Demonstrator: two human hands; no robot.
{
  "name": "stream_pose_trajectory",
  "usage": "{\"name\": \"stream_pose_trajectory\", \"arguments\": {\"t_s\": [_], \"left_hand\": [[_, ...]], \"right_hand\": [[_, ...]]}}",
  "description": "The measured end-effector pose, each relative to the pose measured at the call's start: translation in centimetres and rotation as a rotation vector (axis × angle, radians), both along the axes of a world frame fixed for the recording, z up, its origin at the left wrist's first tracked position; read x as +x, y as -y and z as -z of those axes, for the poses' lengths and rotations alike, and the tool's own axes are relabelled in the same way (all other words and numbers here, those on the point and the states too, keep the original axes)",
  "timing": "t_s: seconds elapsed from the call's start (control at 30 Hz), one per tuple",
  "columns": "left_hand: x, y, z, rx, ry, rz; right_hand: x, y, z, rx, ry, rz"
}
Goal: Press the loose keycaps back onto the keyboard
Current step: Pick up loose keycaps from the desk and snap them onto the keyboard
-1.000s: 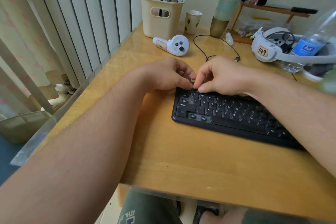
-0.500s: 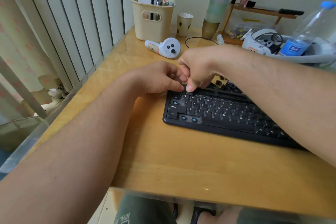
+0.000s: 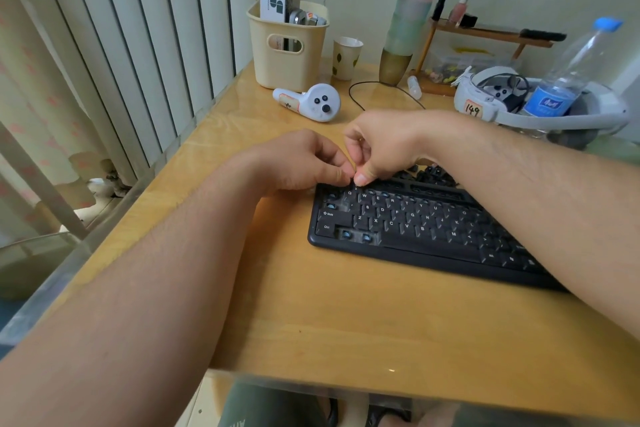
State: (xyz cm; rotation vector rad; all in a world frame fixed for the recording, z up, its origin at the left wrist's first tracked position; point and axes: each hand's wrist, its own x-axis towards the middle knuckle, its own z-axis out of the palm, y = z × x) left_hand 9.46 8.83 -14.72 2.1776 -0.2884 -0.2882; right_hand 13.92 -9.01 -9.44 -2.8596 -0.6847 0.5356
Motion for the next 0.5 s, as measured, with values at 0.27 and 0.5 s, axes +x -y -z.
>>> {"name": "stream_pose_trajectory", "arguments": {"t_s": [0.27,0.5], "left_hand": [[-0.2,0.1,-0.3,-0.004,-0.007,-0.023],[-0.2,0.1,-0.4,0.031,0.01,-0.012]], "right_hand": [[-0.5,1.7,0.8,0.231,-0.142,0.11],[-2.0,0.3,1.1,0.088,0.044,0.099]]}}
